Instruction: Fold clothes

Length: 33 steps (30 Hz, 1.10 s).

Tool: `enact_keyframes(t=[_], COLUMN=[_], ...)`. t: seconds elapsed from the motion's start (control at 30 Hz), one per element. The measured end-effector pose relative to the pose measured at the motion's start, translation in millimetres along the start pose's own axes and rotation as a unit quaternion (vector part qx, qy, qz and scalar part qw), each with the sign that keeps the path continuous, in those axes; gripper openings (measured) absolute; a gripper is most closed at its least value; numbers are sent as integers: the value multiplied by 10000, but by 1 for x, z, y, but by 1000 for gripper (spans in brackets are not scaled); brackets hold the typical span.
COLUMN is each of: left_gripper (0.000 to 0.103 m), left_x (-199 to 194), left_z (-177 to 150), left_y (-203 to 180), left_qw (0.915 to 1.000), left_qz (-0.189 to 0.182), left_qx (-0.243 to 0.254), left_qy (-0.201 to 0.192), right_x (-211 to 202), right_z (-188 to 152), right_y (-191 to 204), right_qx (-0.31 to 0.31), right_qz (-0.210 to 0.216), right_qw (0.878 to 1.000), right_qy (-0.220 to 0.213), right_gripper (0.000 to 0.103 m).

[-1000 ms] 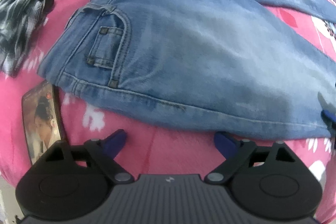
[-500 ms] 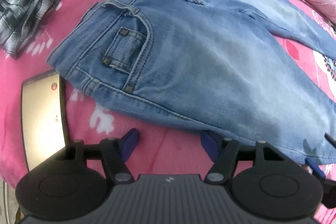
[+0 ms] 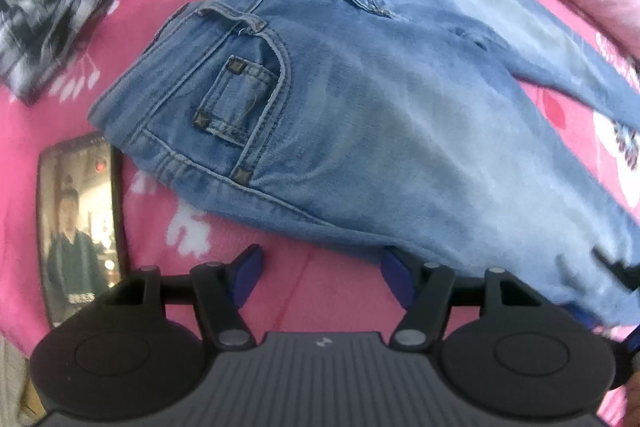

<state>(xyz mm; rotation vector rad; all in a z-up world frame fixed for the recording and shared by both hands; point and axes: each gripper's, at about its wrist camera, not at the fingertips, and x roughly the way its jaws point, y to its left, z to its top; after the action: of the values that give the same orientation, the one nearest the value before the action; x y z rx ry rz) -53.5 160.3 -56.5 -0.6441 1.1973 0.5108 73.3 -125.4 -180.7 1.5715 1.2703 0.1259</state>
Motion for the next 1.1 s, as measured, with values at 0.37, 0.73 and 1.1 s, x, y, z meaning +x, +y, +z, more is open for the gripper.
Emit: enact_keyframes(t=[0.37,0.73,1.1], left_gripper=[72,67,59], left_x=[9,11,13], left_z=[9,15,23], left_y=[25,26,24], left_qw=[9874,9863,9891], left_qz=[-1090,-821,-360], left_qx=[-1076,-1422,-1418], left_qy=[406,153,168], right_x=[-3,-5,-6], right_z=[-1,3,3], right_y=[-10,-8,-8], right_qx=[209,124,102], right_qz=[-46,-82,-89], right_qw=[9997,9999,9999], right_qy=[-131,-53,-69], right_gripper=[42,41,40])
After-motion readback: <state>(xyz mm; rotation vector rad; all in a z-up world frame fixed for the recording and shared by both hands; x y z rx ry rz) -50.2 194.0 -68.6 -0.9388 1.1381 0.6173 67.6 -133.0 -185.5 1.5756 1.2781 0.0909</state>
